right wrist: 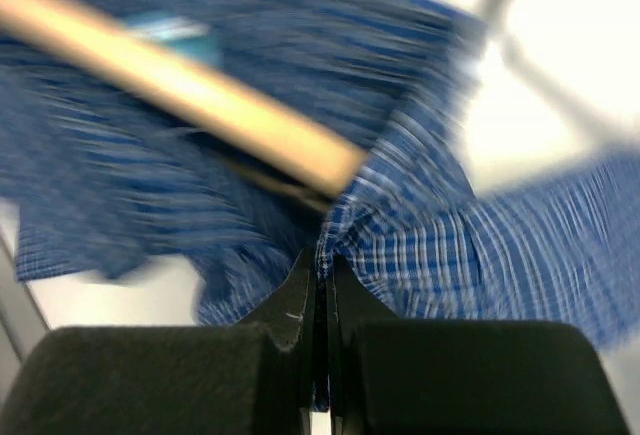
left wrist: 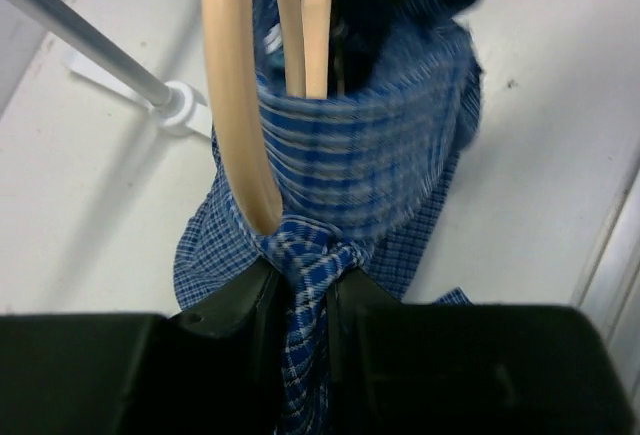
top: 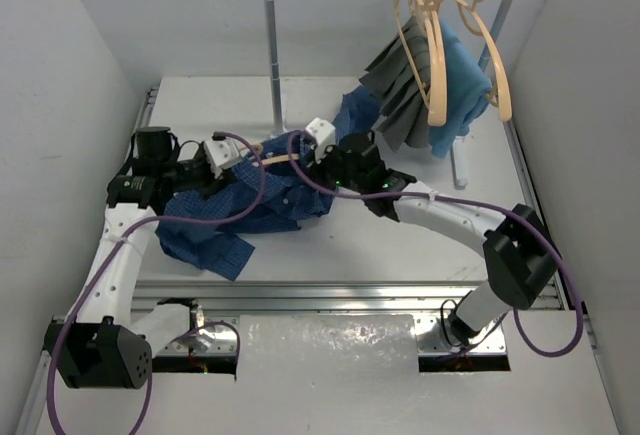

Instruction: Place the shirt on the hanger

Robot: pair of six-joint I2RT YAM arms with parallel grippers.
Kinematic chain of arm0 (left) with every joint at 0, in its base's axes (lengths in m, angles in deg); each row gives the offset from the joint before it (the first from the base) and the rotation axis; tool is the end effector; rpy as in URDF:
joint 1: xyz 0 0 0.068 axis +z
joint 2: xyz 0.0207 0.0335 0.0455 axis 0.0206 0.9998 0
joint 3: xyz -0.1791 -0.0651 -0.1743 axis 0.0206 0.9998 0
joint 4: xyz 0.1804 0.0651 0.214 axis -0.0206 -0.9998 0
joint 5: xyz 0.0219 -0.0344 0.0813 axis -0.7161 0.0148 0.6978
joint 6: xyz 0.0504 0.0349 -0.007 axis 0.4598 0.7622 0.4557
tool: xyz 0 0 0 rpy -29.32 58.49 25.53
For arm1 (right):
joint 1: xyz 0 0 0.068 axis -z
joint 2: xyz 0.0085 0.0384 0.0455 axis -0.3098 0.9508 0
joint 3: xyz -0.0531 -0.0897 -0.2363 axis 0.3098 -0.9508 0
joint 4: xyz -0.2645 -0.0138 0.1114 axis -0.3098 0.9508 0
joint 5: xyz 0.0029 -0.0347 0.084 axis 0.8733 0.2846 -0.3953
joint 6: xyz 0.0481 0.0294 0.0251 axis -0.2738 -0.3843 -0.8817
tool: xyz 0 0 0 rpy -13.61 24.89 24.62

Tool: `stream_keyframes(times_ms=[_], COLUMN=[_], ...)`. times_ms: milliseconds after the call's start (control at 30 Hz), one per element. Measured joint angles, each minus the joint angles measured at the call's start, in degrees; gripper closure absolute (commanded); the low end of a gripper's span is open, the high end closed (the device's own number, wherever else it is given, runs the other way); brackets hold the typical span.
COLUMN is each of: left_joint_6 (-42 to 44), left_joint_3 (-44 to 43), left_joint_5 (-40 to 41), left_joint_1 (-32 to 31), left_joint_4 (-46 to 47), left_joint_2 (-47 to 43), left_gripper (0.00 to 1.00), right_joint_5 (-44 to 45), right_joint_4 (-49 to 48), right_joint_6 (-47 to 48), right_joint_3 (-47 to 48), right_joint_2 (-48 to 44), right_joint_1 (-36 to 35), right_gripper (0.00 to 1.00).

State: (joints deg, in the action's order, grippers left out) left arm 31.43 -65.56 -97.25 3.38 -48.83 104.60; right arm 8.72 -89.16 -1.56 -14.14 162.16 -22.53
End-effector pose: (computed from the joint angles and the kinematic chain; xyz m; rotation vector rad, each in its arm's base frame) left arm 0.2497 -0.0244 0.3119 1.2243 1.6659 -0.3592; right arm 0.2977 0.2630 0.2259 -0.6479 1.8778 0.6843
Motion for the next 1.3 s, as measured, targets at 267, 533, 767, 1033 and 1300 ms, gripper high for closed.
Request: stream_keyframes(times_ms=[267, 533, 767, 1033, 1300], left_joint_6=[-1.5, 0.2, 6.0, 11.4, 14.2], left_joint_3=[1.7, 2.6, 2.6, 2.6, 2.6], left_joint_5=[1.9, -0.4, -4.6, -7.8, -9.6], left_joint_1=[-4.2, -4.4, -4.4, -4.4, -4.4], left_joint_4=[5.2, 5.3, 3.4, -0.2, -1.4], left_joint_2=[1.0, 2.3, 3.3, 3.8, 1.7], left_gripper=[1.0, 1.0, 1.0, 1.0, 1.0], right_joint_5=[0.1, -2.6, -10.4, -19.8, -23.4], right_joint_4=[1.6, 6.3, 9.6, 15.0, 19.4], right_joint_6=[12.3, 16.8, 20.4, 21.3, 21.1], right_joint_3=[1.9, -3.0, -3.9, 8.2, 8.1], right_joint_2=[-1.2, -10.2, -25.9, -12.2, -5.1], right_joint_1=[-7.9, -6.7, -5.8, -2.5, -1.3], right_gripper=[1.0, 0.44, 0.6, 0.66, 0.59])
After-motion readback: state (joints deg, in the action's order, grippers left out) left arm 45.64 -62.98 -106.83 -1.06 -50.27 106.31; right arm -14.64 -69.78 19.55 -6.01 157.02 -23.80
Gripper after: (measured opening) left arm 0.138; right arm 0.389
